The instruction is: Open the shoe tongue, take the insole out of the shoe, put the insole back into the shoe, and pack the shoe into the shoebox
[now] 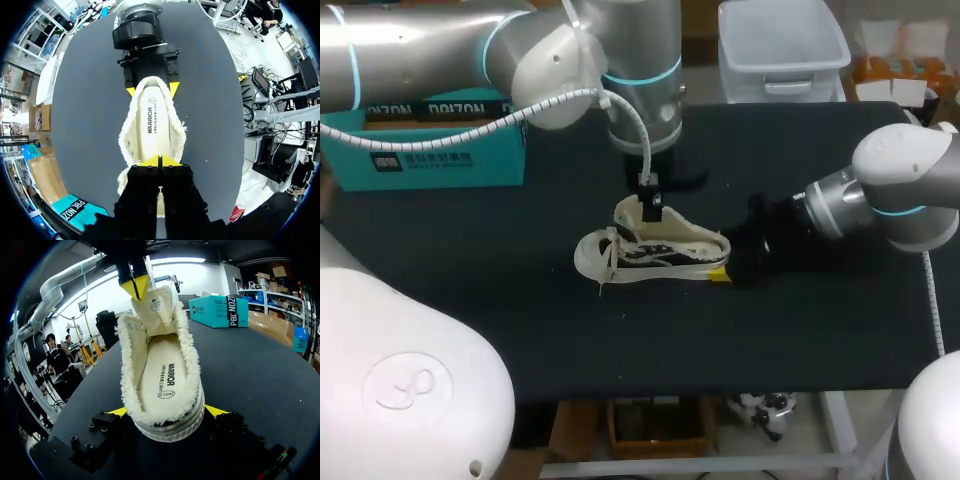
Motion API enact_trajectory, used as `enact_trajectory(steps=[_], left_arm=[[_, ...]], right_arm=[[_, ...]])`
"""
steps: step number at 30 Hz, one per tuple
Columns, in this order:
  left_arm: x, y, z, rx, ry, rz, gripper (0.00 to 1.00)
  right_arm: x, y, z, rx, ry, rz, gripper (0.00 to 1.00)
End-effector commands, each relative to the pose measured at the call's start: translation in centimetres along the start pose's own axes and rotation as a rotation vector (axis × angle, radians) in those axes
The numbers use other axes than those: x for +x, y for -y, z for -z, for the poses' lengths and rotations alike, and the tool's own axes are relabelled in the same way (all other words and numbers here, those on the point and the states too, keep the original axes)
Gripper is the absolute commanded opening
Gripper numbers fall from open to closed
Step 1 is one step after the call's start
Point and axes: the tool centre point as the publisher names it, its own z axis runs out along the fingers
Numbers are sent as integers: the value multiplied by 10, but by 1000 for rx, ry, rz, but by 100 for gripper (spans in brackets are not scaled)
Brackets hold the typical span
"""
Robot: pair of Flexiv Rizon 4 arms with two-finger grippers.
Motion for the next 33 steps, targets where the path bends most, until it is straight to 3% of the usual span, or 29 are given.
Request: enact_trajectory(steps=[1,10,15,26,33], left_arm=[[-2,2,-19,31,-11,-27,0],[-4,12,-45,24,-28,-80,0],[-6,14,-61,4,-79,-93,0],[-1,9,-79,-8,-187,-96,0],[10,7,-86,-28,-196,-117,0]], right_arm=[[-3,12,-7,-5,-3,0,0],[-3,12,-7,-5,-3,0,0],[-3,12,-7,-5,-3,0,0],[-3,12,-7,-5,-3,0,0],[-3,12,-7,-5,-3,0,0]])
